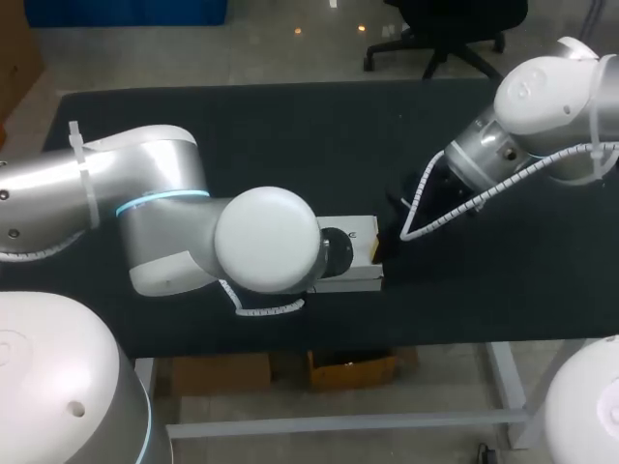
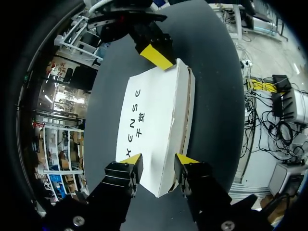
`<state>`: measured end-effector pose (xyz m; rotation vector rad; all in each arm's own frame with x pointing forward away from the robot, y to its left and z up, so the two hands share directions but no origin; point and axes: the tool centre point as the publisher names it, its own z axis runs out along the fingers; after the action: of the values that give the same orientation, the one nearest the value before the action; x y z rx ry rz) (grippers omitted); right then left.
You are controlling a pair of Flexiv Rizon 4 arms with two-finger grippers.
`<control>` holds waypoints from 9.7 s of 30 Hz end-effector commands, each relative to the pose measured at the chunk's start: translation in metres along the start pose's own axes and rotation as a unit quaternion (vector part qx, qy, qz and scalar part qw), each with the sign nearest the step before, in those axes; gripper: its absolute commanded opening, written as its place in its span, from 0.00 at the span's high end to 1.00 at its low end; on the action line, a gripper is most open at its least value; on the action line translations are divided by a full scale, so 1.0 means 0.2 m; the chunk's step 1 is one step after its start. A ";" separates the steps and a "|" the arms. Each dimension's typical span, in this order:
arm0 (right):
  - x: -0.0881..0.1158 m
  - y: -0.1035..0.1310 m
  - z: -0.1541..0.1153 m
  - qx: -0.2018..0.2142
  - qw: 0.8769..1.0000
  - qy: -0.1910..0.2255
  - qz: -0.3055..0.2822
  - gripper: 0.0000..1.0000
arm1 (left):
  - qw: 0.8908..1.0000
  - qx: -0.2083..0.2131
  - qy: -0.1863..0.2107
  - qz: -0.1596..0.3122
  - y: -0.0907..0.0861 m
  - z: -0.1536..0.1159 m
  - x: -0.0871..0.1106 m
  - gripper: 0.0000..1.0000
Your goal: Assemble the packaging by folding the flat box into shape, placing the metal phone stand inside, and closing the box properly
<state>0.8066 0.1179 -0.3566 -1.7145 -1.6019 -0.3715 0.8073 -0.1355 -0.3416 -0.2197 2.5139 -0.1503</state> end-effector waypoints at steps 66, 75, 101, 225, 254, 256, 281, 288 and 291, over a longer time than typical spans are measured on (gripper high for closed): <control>-0.12 0.07 0.10 0.016 0.999 0.010 0.028 1.00 | 0.987 0.083 0.091 -0.105 0.17 0.21 0.02 1.00; -0.04 0.00 0.02 -0.016 1.000 0.005 0.001 1.00 | 0.988 0.100 0.066 -0.101 0.17 0.10 -0.02 1.00; -0.08 0.02 0.02 -0.034 0.999 0.037 -0.011 1.00 | 0.987 0.084 0.072 -0.114 0.16 0.09 -0.02 1.00; -0.24 0.67 -1.15 -0.397 0.765 -0.043 -0.506 0.00 | 0.760 -0.199 0.146 -0.602 -0.21 0.01 0.45 0.00; -0.17 0.78 -1.29 -0.434 0.703 -0.079 -0.558 0.00 | 0.727 -0.221 0.152 -0.632 -0.17 0.16 0.28 0.00; -0.17 0.78 -1.29 -0.434 0.703 -0.079 -0.558 0.00 | 0.723 -0.224 0.152 -0.635 -0.17 0.17 0.26 0.00; -0.17 0.78 -1.29 -0.434 0.703 -0.079 -0.558 0.00 | 0.712 -0.228 0.141 -0.649 -0.19 0.27 0.12 0.00; -0.17 0.78 -1.29 -0.434 0.703 -0.079 -0.558 0.00 | 0.714 -0.225 0.140 -0.648 -0.20 0.30 0.05 0.00; -0.17 0.78 -1.29 -0.434 0.703 -0.079 -0.558 0.00 | 0.714 -0.224 0.141 -0.648 -0.20 0.33 0.01 0.00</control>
<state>1.0191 -0.0724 -0.2523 -1.0398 -2.7344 -1.8471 0.8409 -0.1781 -0.3900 -2.2614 2.0924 -0.1236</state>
